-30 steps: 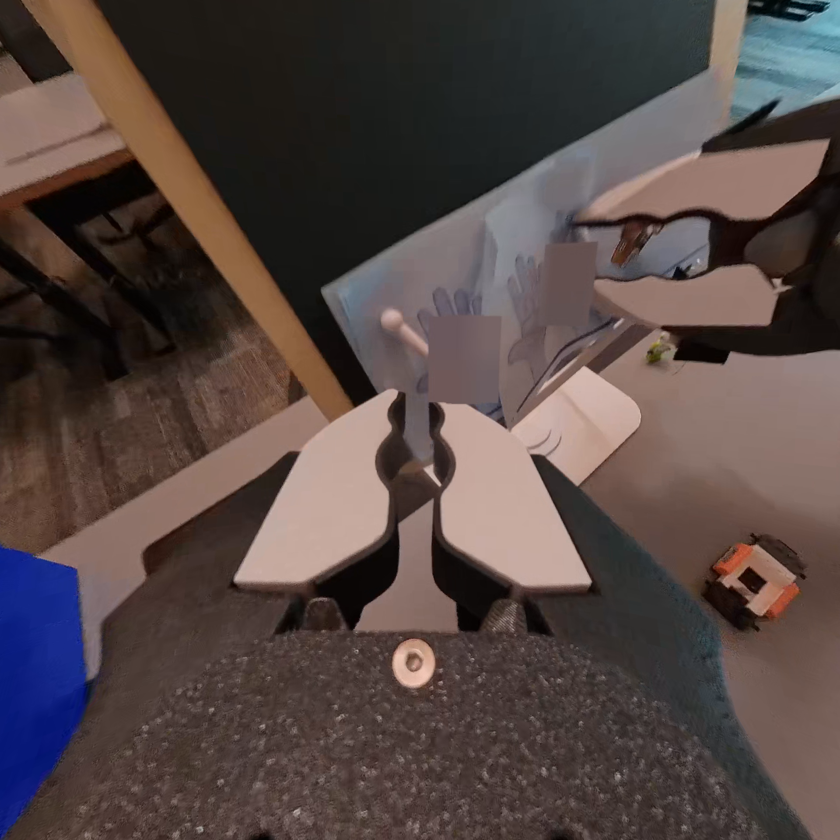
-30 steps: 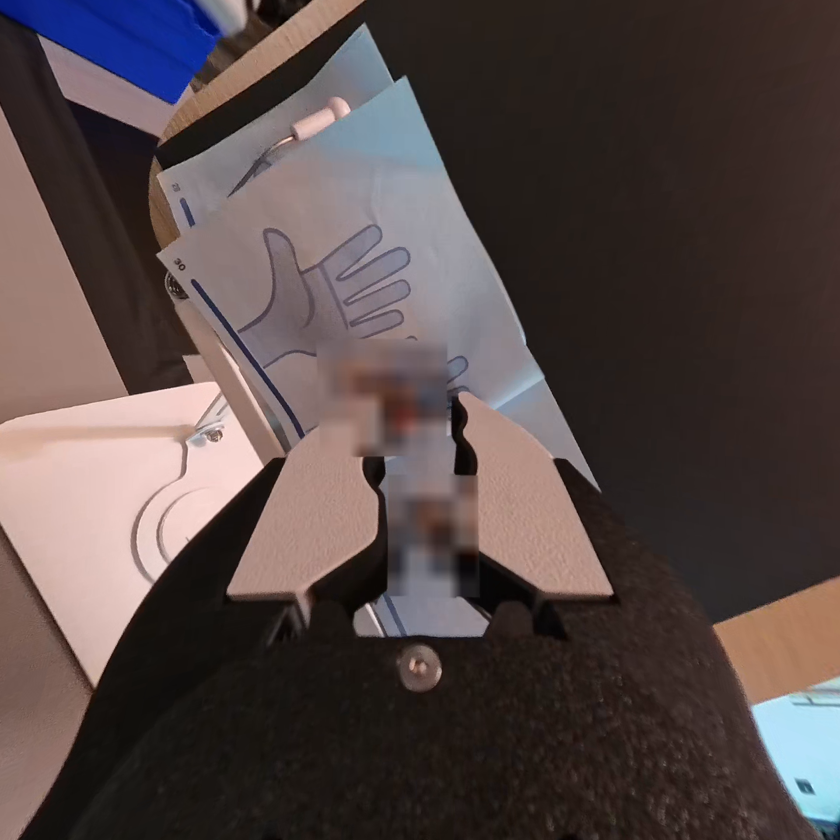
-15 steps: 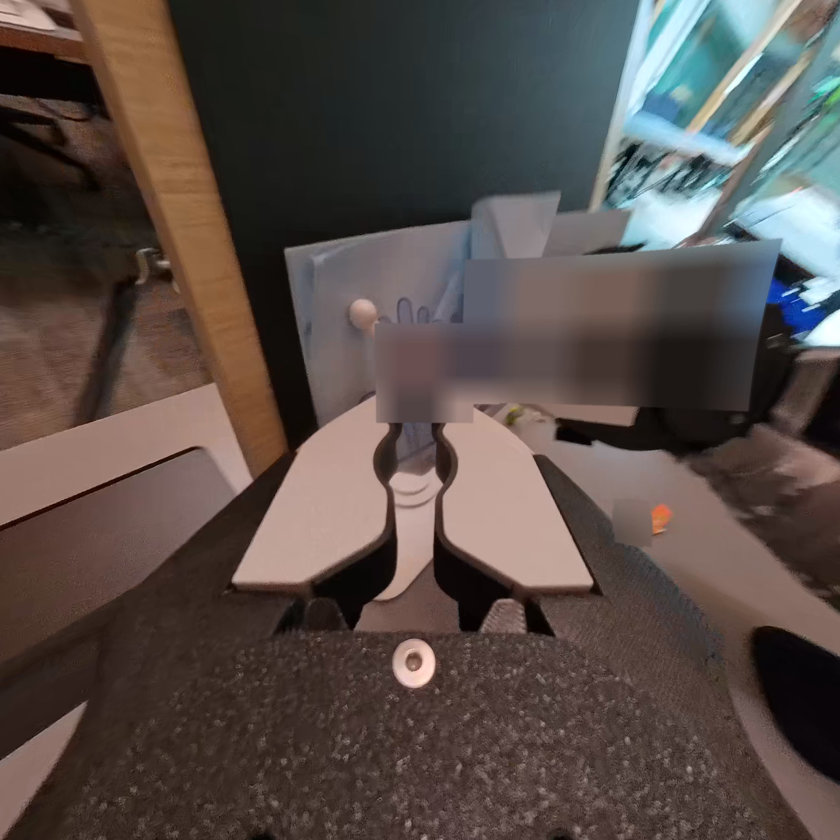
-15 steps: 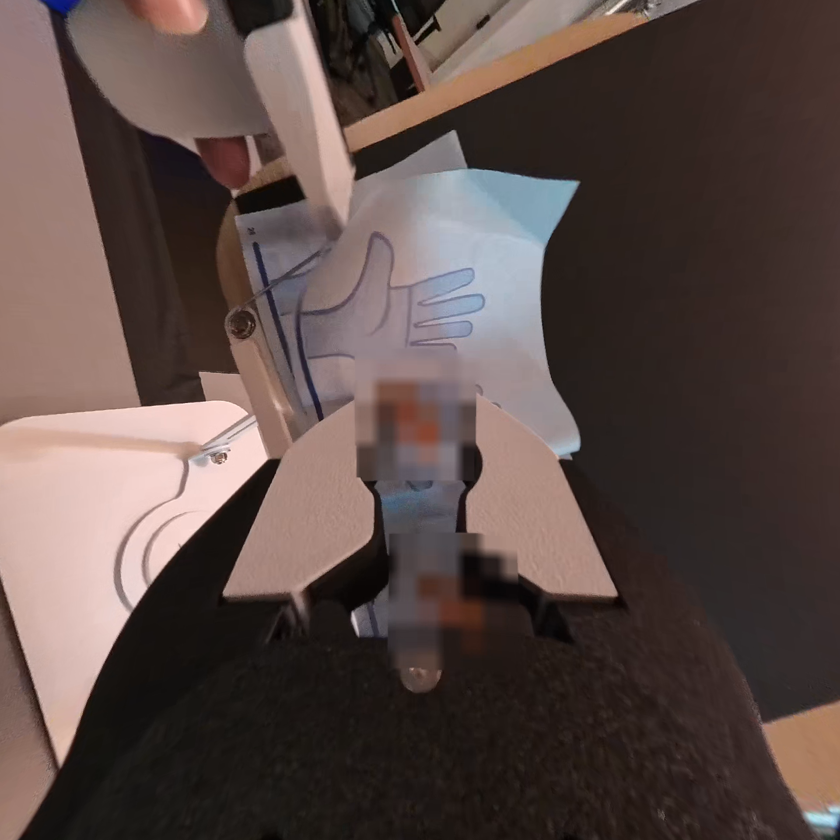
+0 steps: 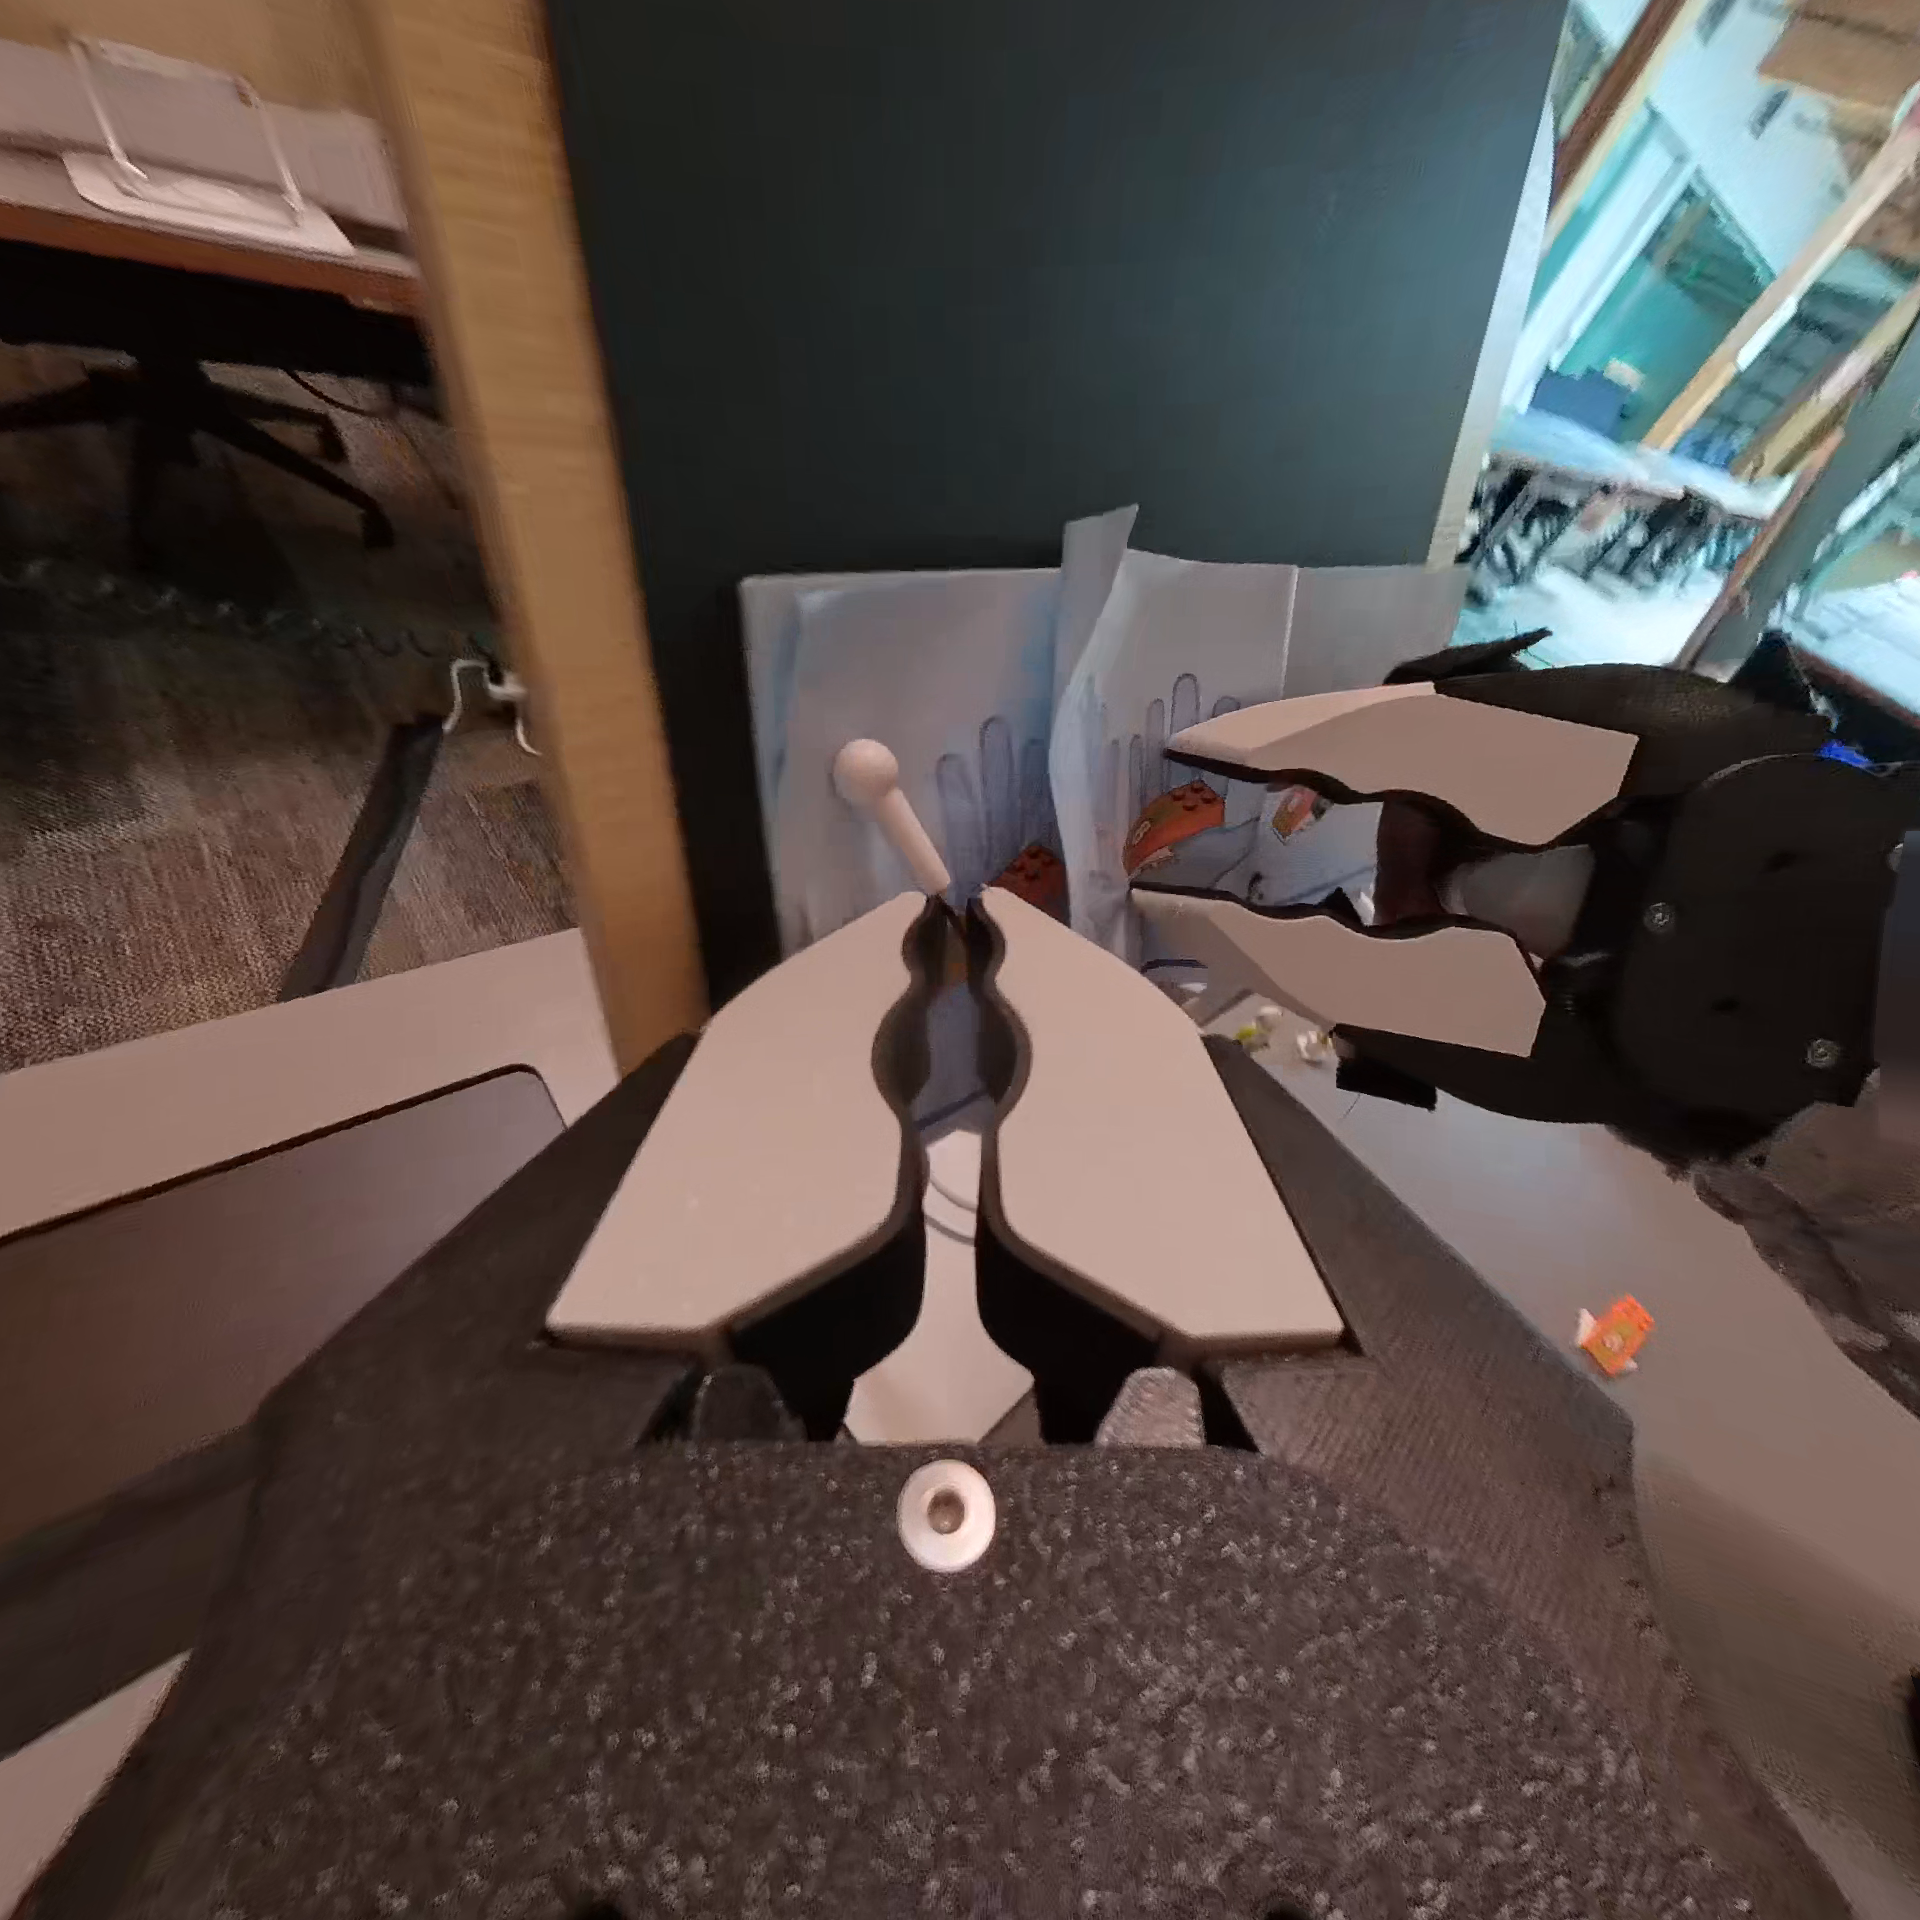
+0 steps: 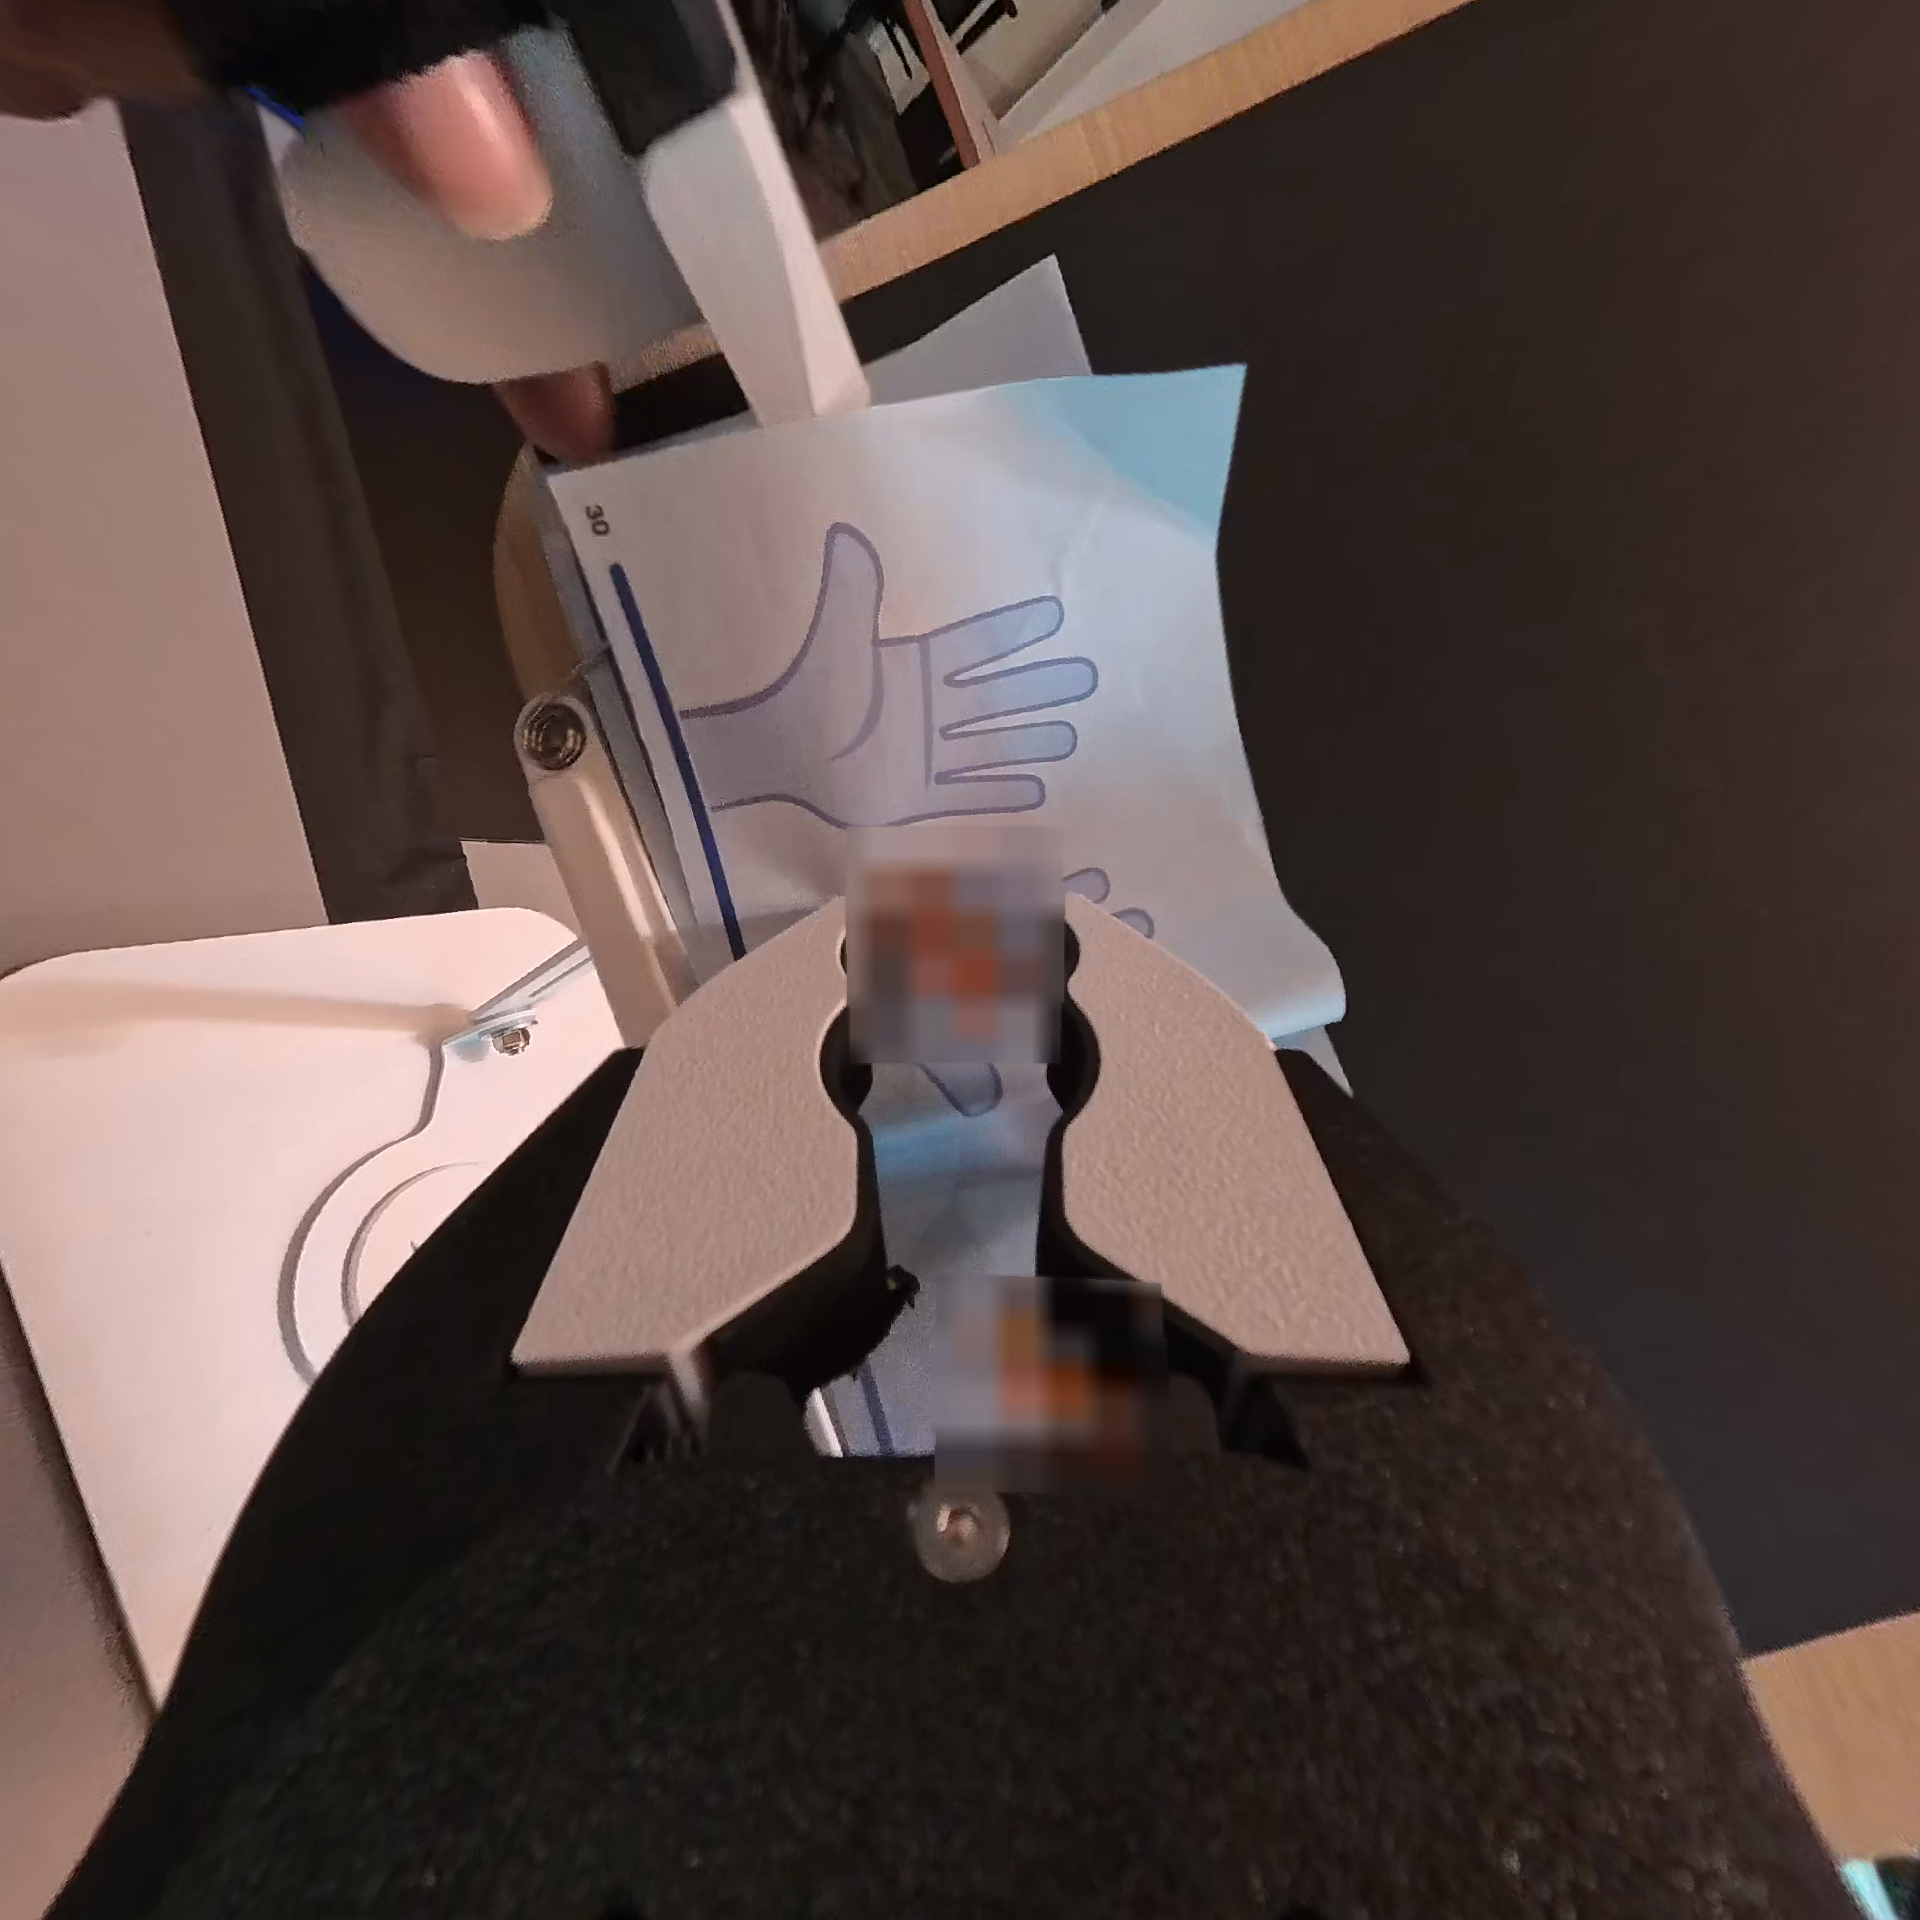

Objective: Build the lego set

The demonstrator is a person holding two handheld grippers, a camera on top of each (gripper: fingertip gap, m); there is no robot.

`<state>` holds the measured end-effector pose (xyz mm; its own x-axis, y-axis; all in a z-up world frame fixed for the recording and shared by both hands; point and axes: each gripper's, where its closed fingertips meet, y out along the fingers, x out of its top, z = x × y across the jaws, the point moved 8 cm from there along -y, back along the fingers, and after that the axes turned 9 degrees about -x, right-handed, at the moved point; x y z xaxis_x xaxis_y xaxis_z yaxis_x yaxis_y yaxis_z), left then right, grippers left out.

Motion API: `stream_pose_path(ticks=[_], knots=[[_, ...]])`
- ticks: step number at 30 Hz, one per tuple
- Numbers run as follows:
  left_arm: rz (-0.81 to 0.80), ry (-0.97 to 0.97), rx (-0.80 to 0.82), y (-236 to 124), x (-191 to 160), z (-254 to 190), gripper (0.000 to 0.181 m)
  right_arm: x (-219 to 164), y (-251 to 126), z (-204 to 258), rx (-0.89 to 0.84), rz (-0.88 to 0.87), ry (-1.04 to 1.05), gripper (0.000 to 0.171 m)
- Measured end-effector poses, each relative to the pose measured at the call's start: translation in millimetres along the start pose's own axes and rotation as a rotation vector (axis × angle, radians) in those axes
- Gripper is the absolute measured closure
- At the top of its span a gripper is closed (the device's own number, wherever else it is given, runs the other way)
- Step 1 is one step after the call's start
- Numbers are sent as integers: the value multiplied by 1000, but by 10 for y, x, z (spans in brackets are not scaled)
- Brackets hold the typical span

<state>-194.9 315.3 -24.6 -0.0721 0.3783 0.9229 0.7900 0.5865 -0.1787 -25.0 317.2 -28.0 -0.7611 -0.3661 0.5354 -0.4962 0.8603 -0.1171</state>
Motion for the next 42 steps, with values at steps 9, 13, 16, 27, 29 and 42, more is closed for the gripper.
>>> stream_pose_path(ticks=[9, 13, 16, 27, 29, 42], knots=[[-447, -302, -151, -284, -634, 177, 177, 108, 15, 129, -3, -11, -176, 144], [-490, -220, -136, -287, -633, 98, 177, 144, 42, 151, 9, -11, -205, 145], [-403, -66, -69, -271, -505, 29, 177, 167, 59, 158, 16, -14, -207, 145], [45, 309, 80, 42, -27, -174, 177, 198, 76, 169, 20, -14, -169, 145], [96, 306, 87, 69, 14, -153, 177, 192, 74, 169, 17, -12, -168, 145], [82, 282, 87, 44, 13, -141, 176, -117, -234, -169, 13, -95, 204, 142]])
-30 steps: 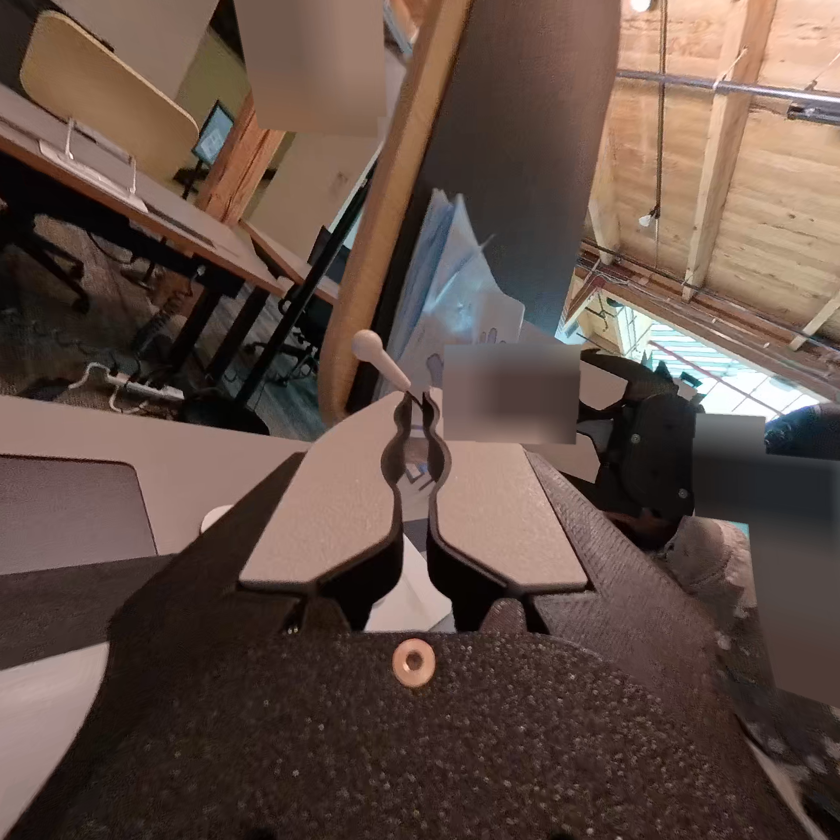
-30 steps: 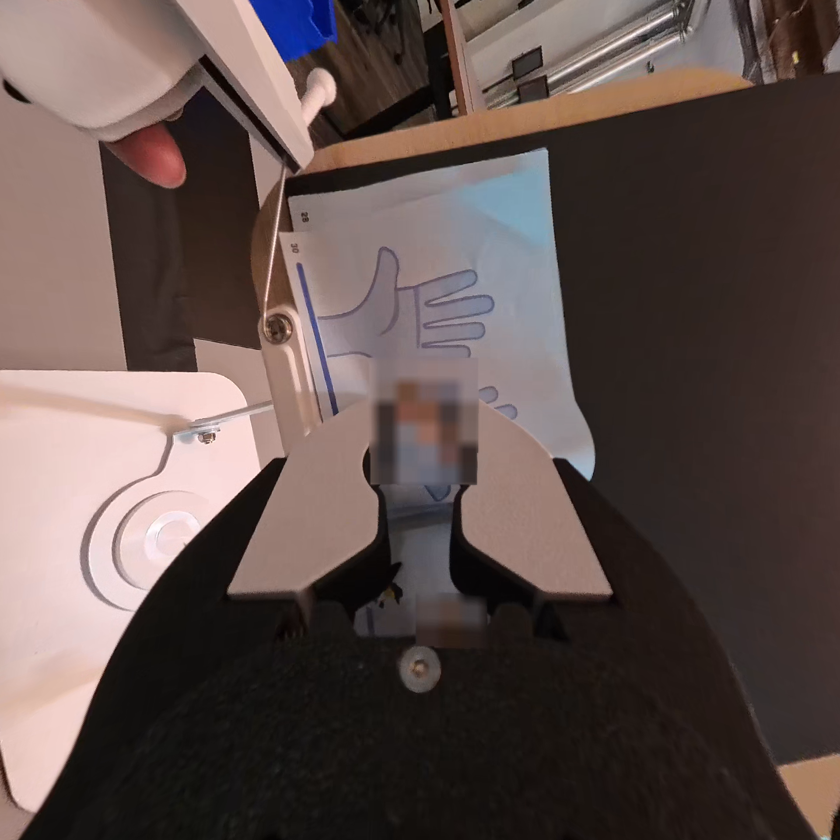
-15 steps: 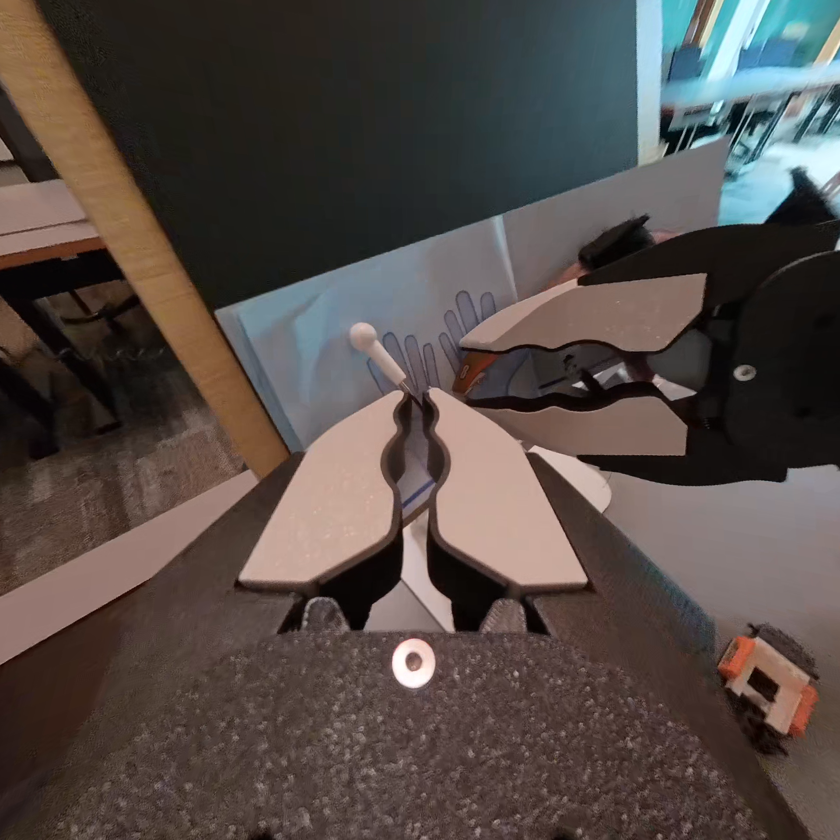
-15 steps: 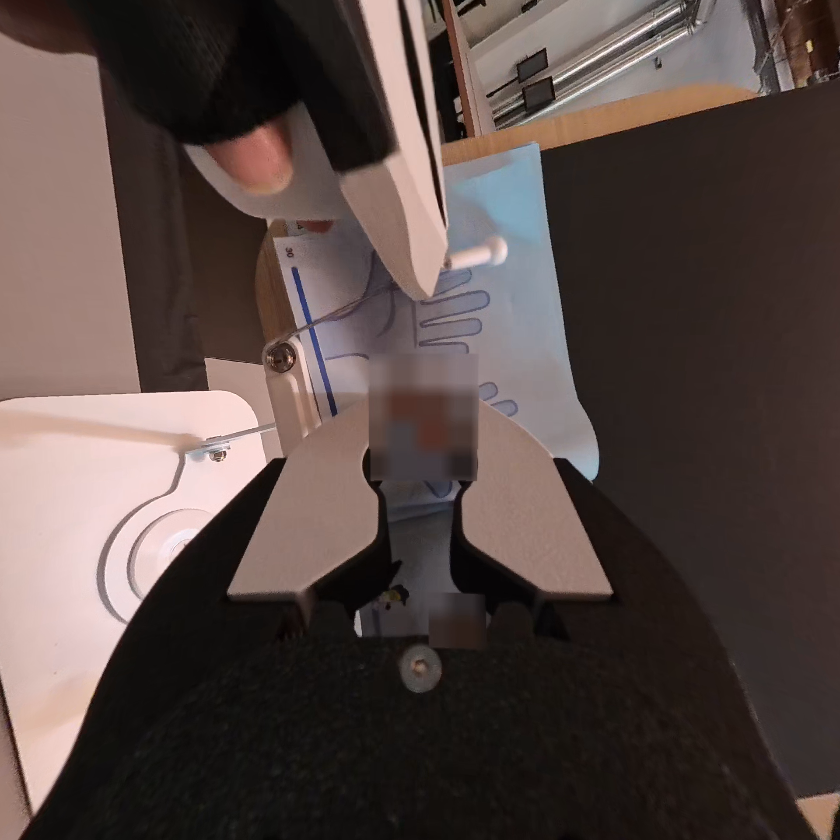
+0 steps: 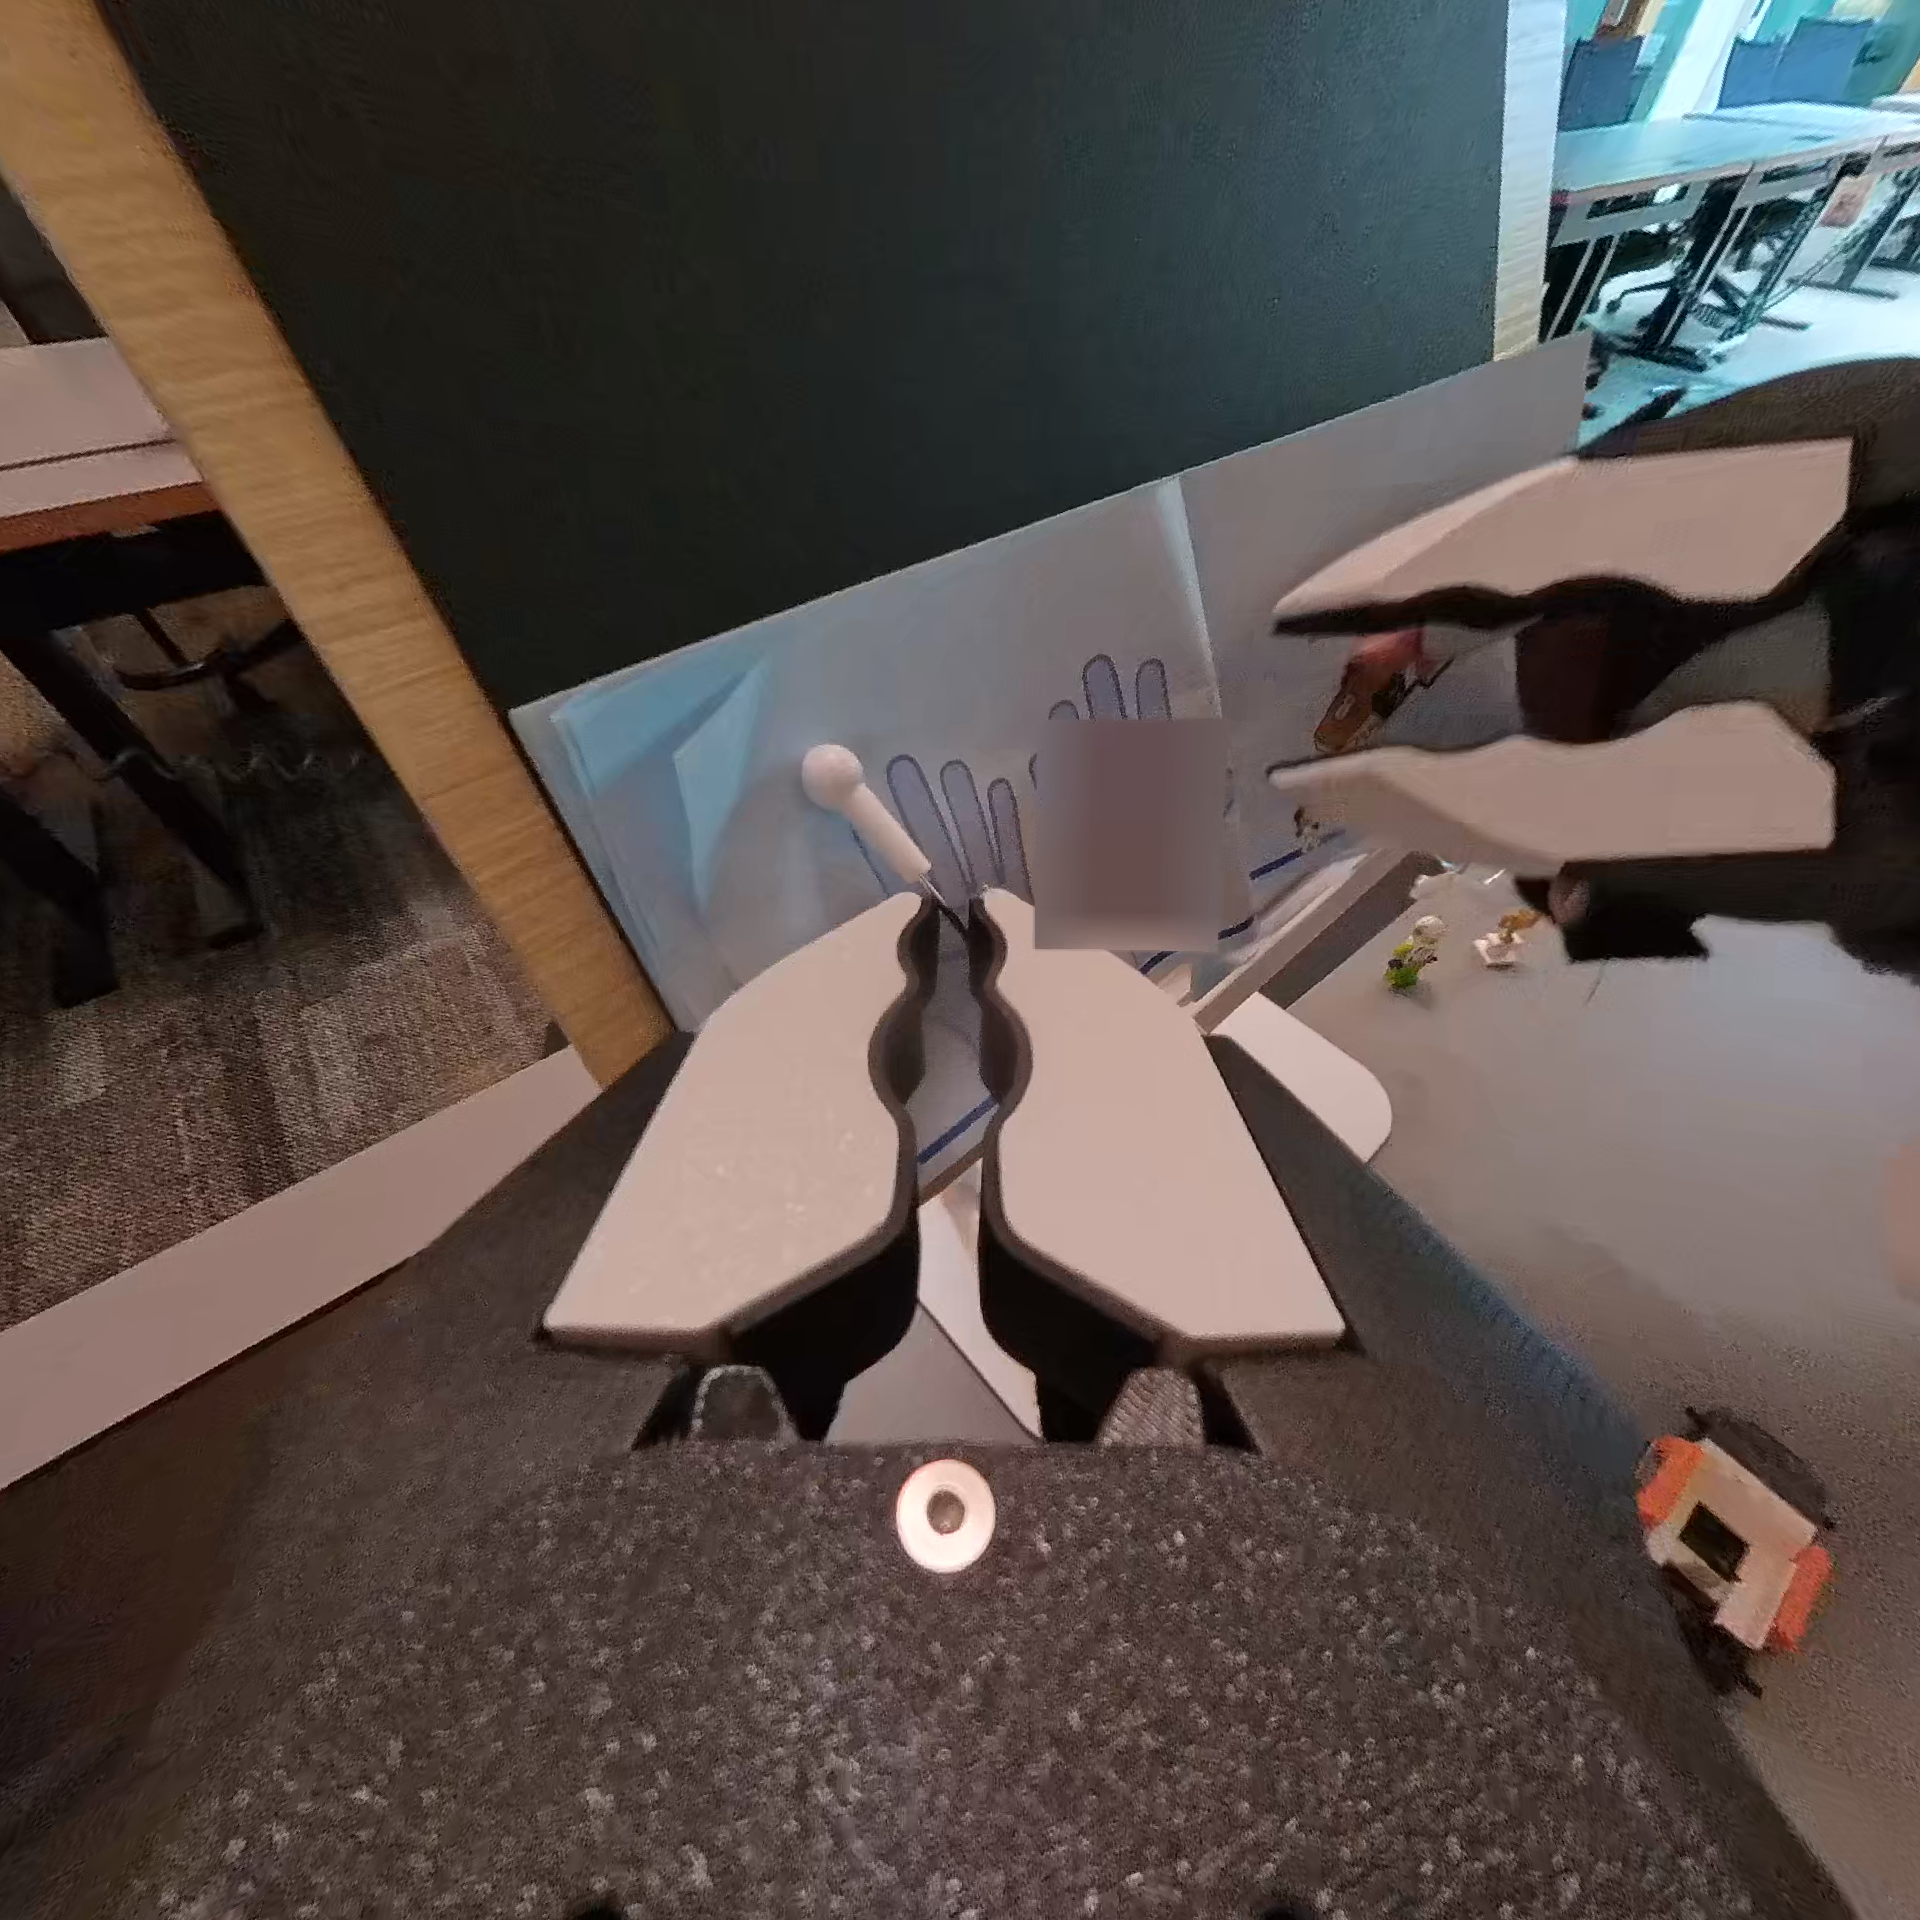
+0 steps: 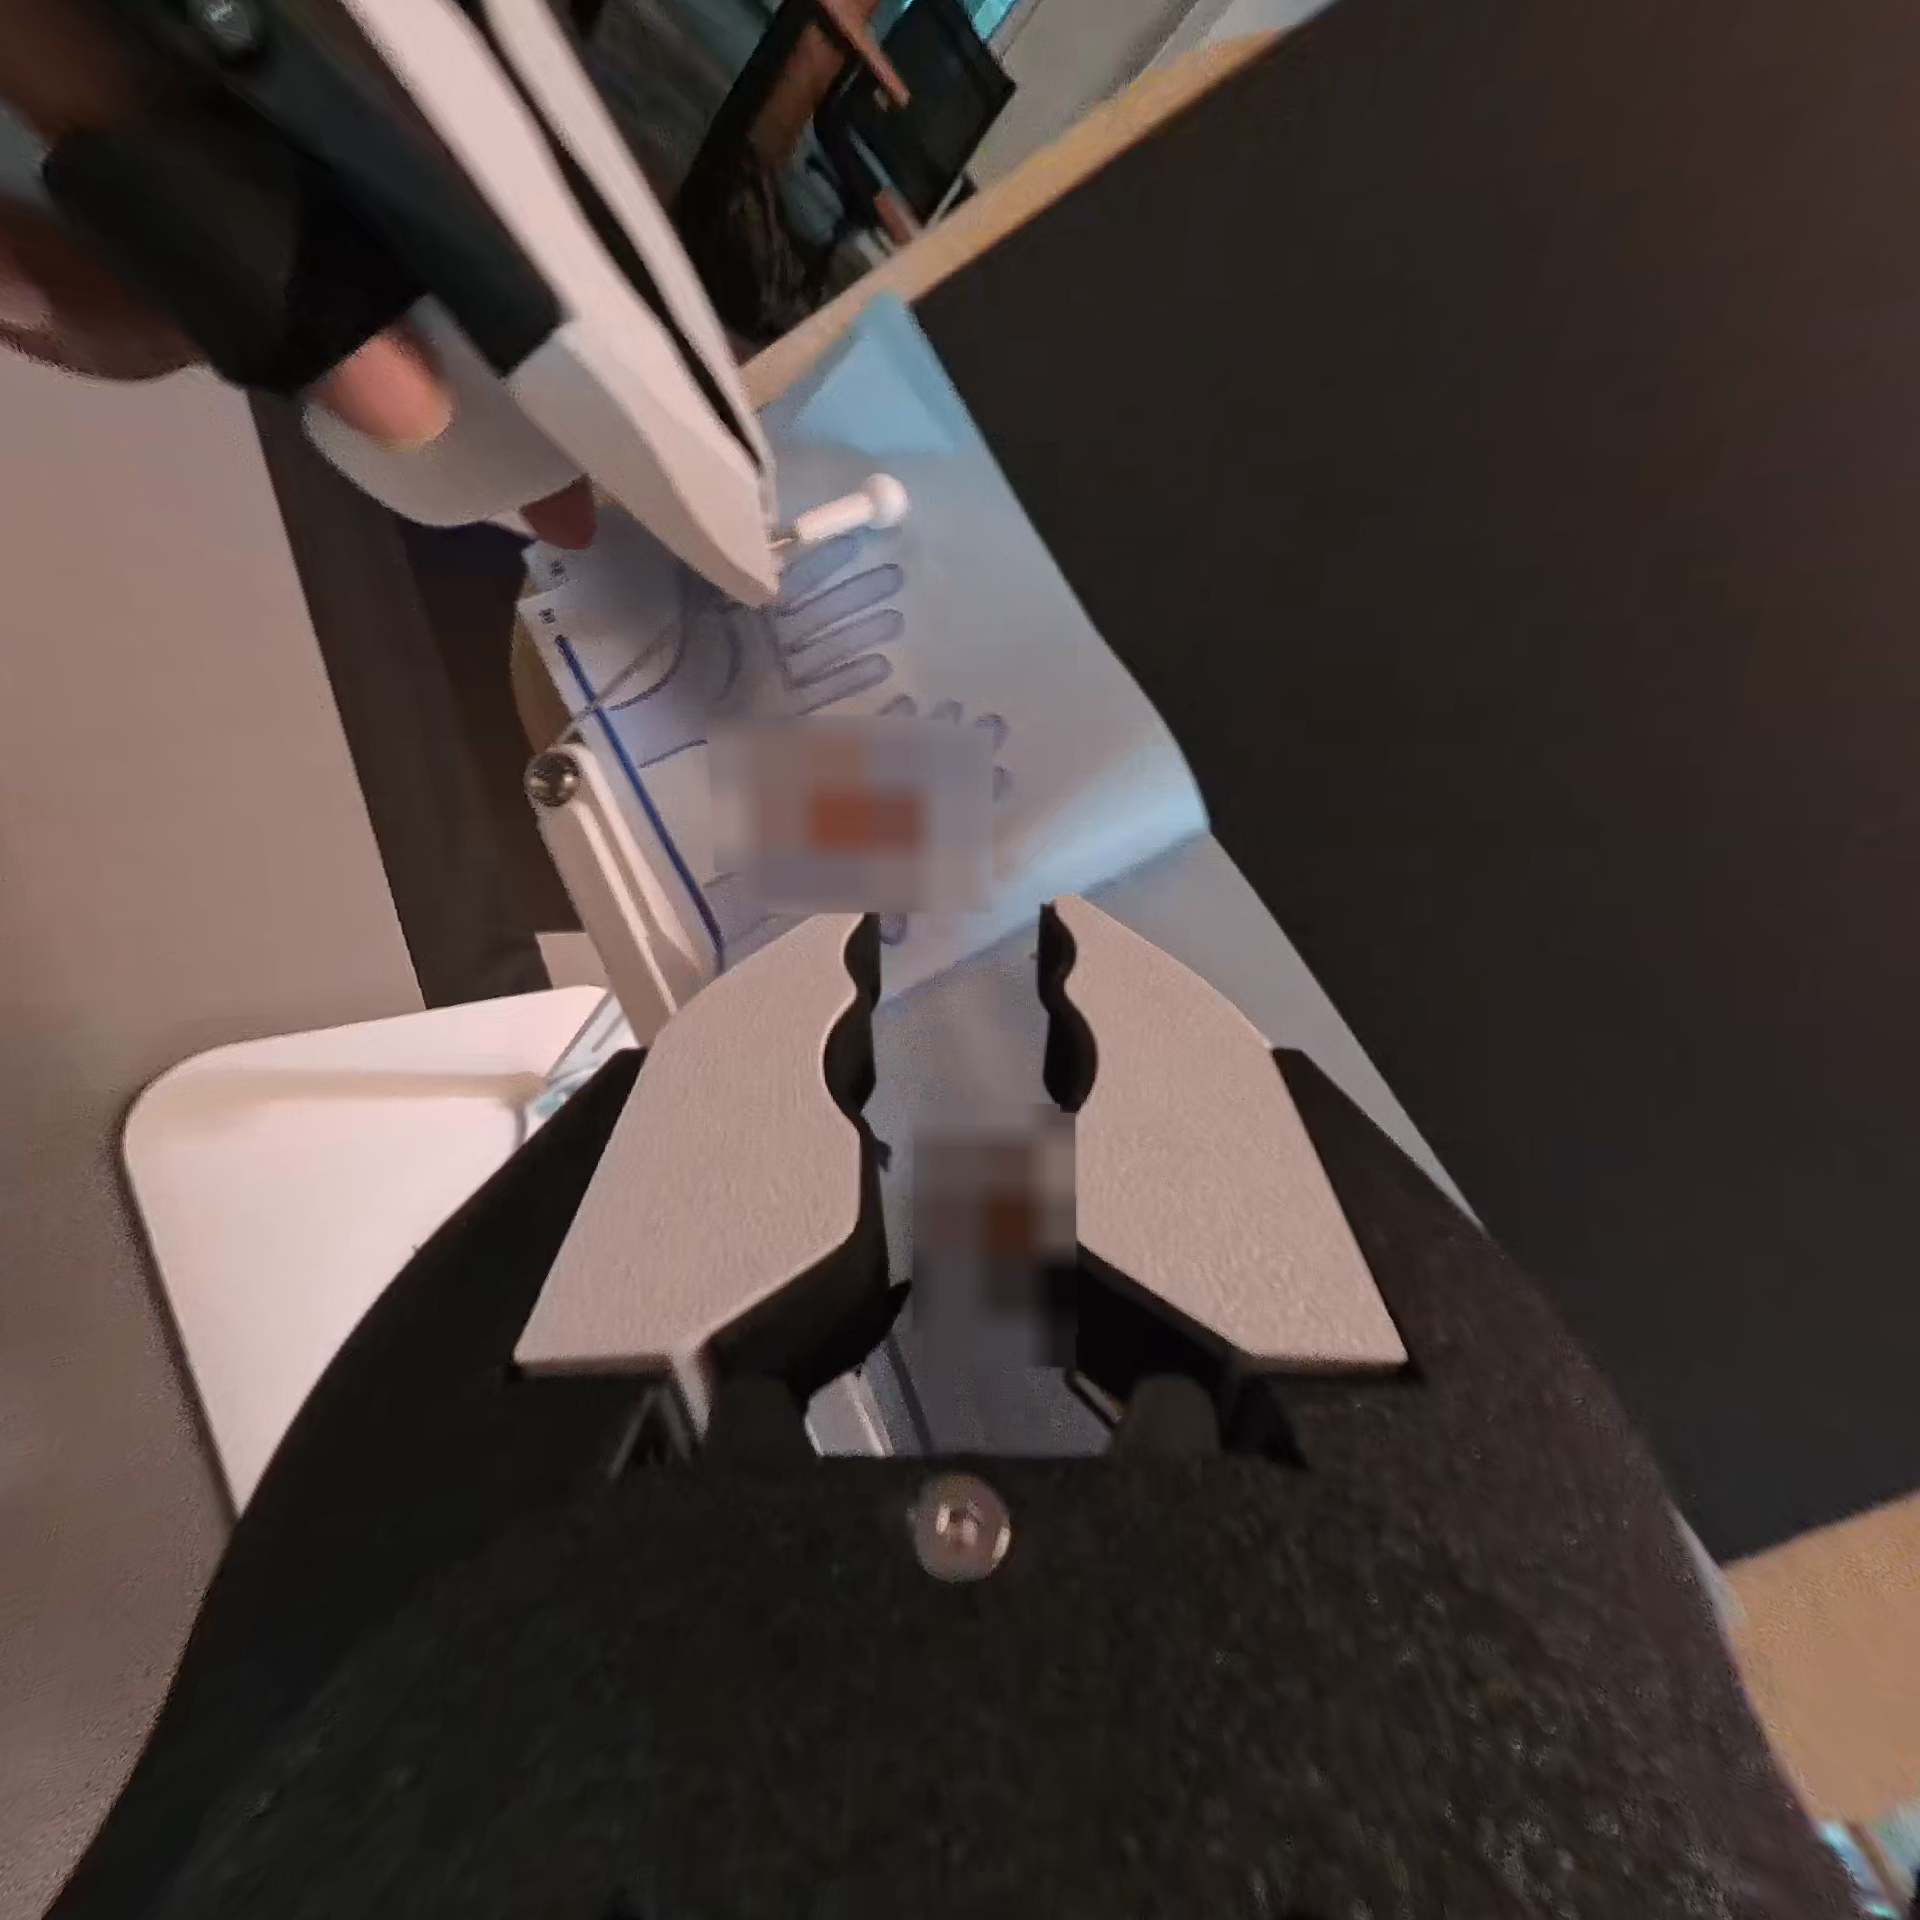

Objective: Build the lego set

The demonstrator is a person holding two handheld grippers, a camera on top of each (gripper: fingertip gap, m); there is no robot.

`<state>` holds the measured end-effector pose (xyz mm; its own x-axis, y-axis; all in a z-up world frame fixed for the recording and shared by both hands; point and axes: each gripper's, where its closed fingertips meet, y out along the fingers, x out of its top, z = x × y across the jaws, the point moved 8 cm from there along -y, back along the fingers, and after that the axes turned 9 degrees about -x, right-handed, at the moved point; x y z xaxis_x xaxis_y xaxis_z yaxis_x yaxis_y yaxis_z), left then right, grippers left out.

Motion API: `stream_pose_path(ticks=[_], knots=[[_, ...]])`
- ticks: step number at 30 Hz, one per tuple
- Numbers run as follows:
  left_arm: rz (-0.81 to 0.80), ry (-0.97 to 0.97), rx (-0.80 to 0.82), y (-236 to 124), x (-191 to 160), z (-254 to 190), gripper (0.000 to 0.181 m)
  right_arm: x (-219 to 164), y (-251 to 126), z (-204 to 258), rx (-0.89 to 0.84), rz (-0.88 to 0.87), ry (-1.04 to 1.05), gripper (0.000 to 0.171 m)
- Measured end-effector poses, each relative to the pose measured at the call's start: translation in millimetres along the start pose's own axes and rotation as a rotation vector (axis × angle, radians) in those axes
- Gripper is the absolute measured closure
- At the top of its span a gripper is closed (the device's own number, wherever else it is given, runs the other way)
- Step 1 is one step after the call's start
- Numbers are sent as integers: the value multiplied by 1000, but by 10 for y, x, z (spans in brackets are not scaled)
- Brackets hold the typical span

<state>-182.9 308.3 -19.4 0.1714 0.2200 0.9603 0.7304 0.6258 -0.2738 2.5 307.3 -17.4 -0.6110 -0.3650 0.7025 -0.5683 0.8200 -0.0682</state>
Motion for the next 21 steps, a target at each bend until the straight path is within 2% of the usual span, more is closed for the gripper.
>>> stream_pose_path(ticks=[2, 5, 9, 11, 15, 21], knots=[[12, 13, 16, -10, 6, -2, 175, -83, -41, -103, -23, 17, 38, 144], [9, 36, 37, -40, 35, -32, 169, -233, -43, -169, -82, 117, -24, 145], [-21, 80, 92, -144, 101, -153, 166, -316, -88, -153, -129, 153, -95, 147], [-14, 154, 166, -179, 103, -253, 169, -347, -111, -152, -155, 158, -118, 147], [68, 276, 142, -50, -36, -573, 171, -391, -159, -172, -182, 163, -134, 147], [56, 286, 104, 83, -250, -881, 171, -463, -494, -258, -182, 118, 138, 146]])
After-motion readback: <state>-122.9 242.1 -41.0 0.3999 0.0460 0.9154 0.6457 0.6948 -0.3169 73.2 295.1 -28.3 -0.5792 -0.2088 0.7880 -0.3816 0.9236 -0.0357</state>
